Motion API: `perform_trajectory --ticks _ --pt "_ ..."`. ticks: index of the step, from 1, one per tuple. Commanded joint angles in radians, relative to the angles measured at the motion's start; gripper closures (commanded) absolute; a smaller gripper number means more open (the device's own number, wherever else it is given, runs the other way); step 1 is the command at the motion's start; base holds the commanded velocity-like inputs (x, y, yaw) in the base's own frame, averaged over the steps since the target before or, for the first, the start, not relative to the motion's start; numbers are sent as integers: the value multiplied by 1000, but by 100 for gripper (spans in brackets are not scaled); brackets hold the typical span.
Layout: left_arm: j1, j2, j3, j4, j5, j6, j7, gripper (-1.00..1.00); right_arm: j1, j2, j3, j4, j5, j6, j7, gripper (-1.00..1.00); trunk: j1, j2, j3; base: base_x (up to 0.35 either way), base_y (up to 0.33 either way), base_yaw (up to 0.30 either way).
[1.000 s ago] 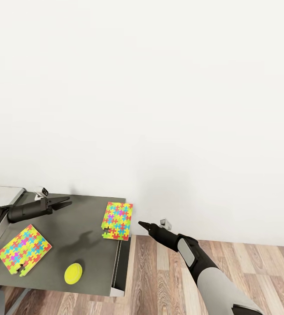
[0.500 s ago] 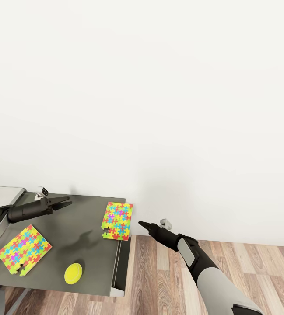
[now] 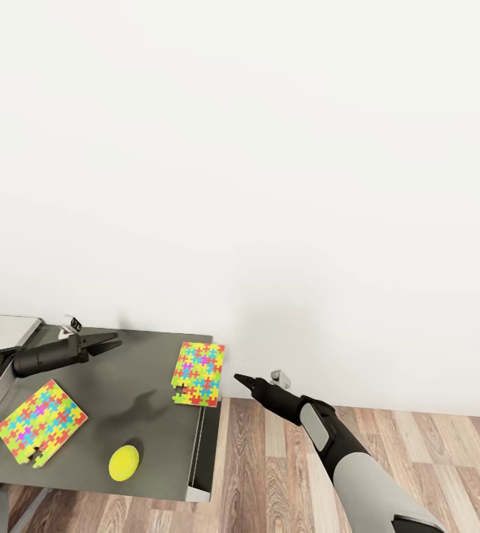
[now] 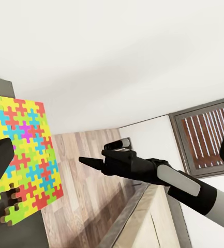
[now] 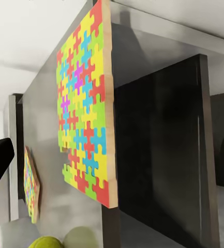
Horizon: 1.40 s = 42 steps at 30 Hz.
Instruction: Put all the toys in the child's room - the three board games (two on the bed and one on the table), the two jigsaw puzzles on the table, and the tennis ball on the table - inside the toy box on the table in the child's room.
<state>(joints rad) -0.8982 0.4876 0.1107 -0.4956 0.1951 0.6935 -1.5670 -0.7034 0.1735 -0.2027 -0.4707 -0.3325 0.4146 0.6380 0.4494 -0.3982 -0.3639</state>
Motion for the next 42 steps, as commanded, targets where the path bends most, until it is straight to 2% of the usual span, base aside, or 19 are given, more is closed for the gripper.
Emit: perform_trajectory --ticks 1,18,42 --pt "-1 0 0 0 0 11 -4 -100 -1 1 -6 0 -5 9 2 -100 1 -2 -2 0 0 0" --pt "-1 0 0 0 0 9 -4 -100 -1 1 -6 0 -4 7 2 -100 1 -2 -2 -28 -25 0" --pt "-1 1 0 0 0 9 -4 -100 -5 1 -5 0 -3 -37 2 -100 1 -2 -2 -1 -4 0"
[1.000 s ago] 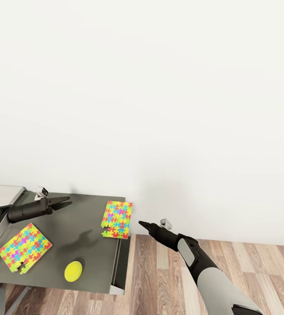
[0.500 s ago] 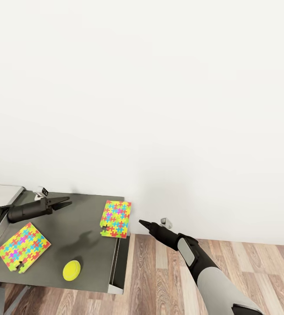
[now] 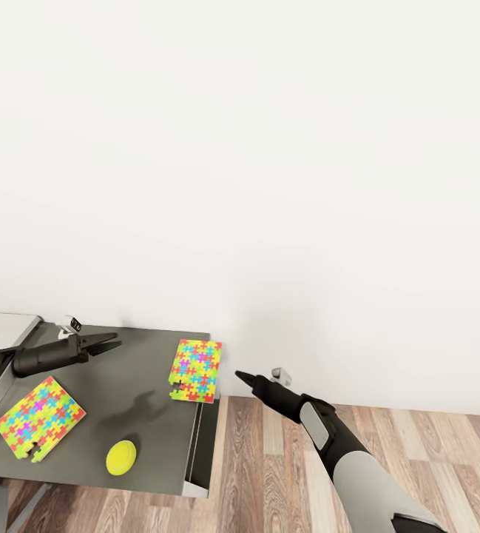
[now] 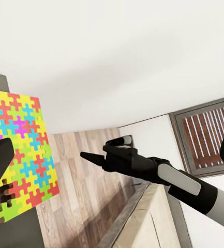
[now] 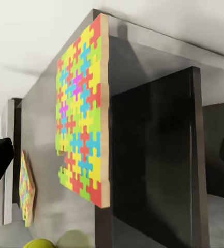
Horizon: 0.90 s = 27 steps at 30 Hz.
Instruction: Put all the toys in the child's room - the three board games (two on the bed and one on the table), the two jigsaw puzzles on the table, and the tennis ball on the table - inside the toy box on the table in the child's room.
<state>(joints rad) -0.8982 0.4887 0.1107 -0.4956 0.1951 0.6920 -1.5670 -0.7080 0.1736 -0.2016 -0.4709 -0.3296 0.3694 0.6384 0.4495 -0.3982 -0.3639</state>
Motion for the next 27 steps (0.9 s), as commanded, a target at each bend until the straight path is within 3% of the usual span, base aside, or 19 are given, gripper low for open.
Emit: perform_trajectory --ticks 1,27 --pt "-1 0 0 0 0 11 -4 -100 -1 1 -6 0 -6 6 2 -100 1 -2 -2 0 0 0" --pt "-1 4 1 0 0 11 -4 -100 -1 1 -5 0 -2 -61 8 -100 1 -2 -1 -28 0 0"
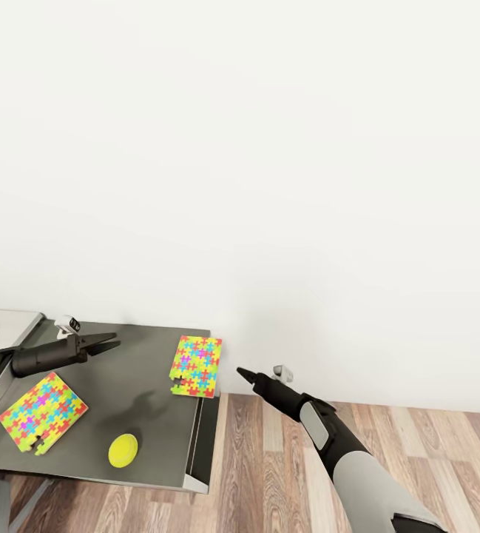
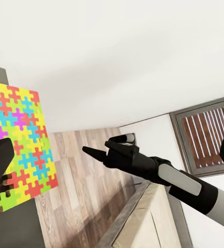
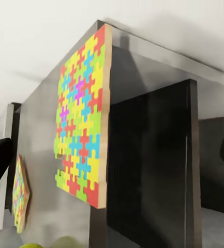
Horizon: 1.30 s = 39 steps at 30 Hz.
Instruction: Put all the toys in the child's room - the three board games (two on the bed and one on the table), the two jigsaw puzzles on the table, and the tennis ball on the table - inside the toy box on the table in the child's room.
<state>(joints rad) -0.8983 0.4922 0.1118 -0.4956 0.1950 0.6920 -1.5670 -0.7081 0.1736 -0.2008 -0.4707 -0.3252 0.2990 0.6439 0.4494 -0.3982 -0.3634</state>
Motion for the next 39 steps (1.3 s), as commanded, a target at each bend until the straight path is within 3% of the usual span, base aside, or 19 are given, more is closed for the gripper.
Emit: perform_trajectory --ticks 1,39 --pt "-1 0 0 0 0 11 -4 -100 -1 1 -6 0 -5 5 3 -100 1 -2 -1 -1 0 0" --pt "-1 1 -1 0 0 9 -4 -100 -1 1 -5 0 2 -21 3 -100 1 -2 58 0 0 0"
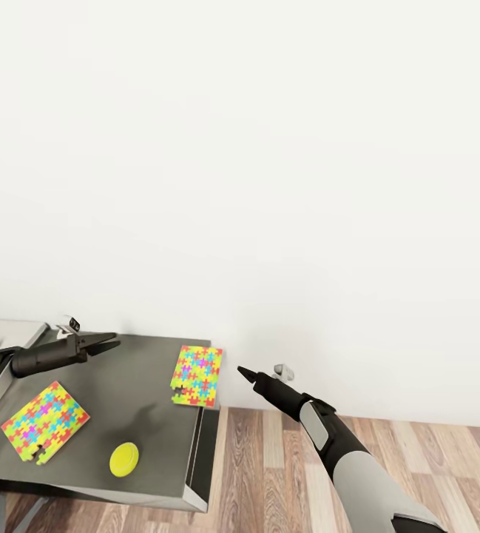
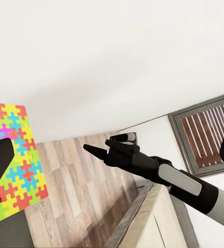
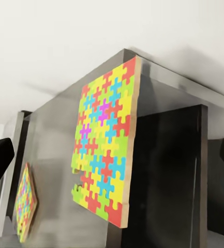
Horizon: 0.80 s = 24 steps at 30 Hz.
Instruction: Put all the toys in the child's room - the three board games (two on the bed and one on the table), the two jigsaw puzzles on the table, and the tennis ball on the table - inside the toy box on the table in the child's room.
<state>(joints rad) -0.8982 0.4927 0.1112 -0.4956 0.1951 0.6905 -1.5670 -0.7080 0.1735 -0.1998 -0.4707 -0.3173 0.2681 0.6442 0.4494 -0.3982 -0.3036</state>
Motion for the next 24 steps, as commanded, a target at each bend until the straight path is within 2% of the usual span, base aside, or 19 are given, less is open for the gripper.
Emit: perform_trajectory --ticks 1,24 --pt "-1 0 0 0 0 11 -4 -100 -1 1 -6 0 -6 10 3 -100 1 -2 0 0 0 0" --pt "-1 0 0 0 0 10 -4 -100 -1 1 -6 0 -6 8 3 -100 1 -2 38 0 0 0"
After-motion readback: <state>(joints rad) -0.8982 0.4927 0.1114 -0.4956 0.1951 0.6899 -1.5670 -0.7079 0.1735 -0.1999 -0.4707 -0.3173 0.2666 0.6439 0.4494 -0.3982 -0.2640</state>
